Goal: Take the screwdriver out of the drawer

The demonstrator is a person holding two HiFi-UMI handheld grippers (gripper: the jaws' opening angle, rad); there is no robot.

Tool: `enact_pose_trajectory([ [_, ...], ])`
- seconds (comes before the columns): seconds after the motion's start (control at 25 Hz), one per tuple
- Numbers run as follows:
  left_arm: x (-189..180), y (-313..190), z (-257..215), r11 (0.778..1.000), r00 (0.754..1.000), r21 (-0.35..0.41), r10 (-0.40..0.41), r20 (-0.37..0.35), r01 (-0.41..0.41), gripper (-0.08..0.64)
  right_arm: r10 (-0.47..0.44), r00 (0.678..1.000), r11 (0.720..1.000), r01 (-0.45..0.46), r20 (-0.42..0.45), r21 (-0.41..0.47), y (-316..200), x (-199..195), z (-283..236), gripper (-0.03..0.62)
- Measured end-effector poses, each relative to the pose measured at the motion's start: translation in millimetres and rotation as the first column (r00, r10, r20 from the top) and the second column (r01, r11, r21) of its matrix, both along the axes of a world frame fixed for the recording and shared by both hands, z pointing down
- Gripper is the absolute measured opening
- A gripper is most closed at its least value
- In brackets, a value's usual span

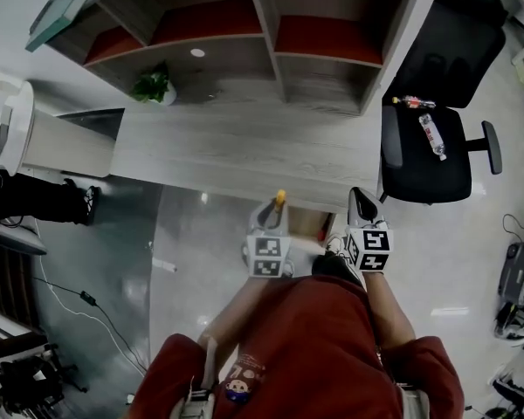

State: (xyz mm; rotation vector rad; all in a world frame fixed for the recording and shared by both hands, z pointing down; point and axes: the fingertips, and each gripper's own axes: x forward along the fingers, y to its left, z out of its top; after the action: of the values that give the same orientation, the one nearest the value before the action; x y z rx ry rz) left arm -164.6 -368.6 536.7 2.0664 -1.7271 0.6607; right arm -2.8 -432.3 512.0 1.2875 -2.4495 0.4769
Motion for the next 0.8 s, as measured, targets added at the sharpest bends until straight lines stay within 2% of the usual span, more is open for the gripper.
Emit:
enact_pose_trajectory([
  [0.24,-13,-13,-32,0.997,0.999,0.063,-0.037,-0.014,0.038,0.066,0.03,0.999,0.999,-0.032,0.045,0.036,-13,5,-34,0.002],
  [0.52,-7,-27,-66,0.989,1.0,0.146,-0.006,-0.003,0.007,0.066,0.057,0.996,0.995,-0.061,0.062,0.076,-12,15,-53,0.002],
  [0.8,7,-33,-75,0.984,1.0,0.174,0.027,-0.004,-0.026,0.066,0.095,0.994,0.991,-0.1,0.058,0.088,-9,29,-56,0.002],
])
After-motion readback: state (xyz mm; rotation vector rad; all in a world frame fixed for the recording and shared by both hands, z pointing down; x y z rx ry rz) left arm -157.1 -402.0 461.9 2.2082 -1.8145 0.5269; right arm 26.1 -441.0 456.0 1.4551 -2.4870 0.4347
